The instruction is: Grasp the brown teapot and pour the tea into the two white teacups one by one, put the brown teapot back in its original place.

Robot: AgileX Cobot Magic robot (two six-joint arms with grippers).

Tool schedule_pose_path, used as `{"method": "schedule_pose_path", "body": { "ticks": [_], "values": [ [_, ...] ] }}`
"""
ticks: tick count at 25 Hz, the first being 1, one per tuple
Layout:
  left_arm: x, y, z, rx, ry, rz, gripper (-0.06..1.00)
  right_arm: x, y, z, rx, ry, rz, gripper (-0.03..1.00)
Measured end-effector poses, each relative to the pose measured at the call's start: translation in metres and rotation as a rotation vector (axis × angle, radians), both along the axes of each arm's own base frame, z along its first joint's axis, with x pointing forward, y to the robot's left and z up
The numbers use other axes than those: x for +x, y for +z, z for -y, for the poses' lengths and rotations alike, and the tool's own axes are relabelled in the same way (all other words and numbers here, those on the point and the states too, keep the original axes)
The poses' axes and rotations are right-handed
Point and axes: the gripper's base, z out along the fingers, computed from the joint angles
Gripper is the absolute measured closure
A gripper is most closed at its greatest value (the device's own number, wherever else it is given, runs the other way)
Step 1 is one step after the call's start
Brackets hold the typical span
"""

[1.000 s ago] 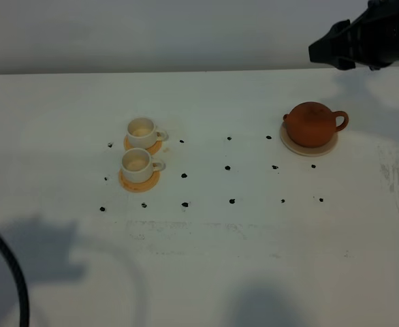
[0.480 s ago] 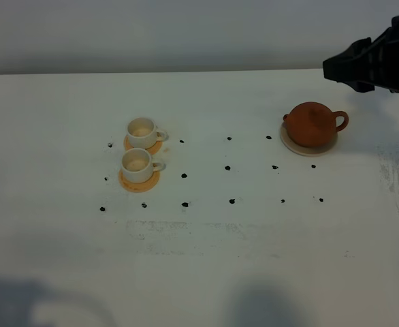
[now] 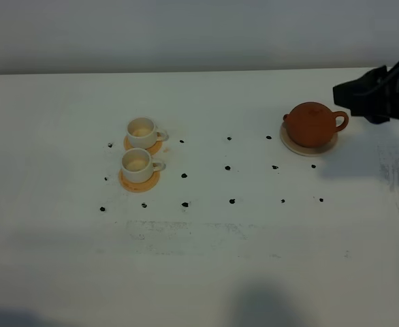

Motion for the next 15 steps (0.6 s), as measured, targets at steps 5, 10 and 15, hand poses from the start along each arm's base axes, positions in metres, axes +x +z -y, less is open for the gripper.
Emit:
{"method": "schedule_pose_path", "body": {
  "ticks": [5, 10, 15],
  "values": [
    [-0.004, -0.002, 0.0, -0.001, 0.0, 0.021, 0.42, -0.029, 0.001, 0.004, 0.007, 0.003, 0.022, 0.49],
    [-0.004, -0.002, 0.0, -0.001, 0.0, 0.022, 0.42, -0.062, 0.006, 0.008, 0.016, 0.006, 0.074, 0.49],
    [-0.004, -0.002, 0.0, -0.001, 0.002, 0.022, 0.42, -0.086, 0.014, 0.011, 0.042, 0.009, 0.11, 0.49]
  ]
}}
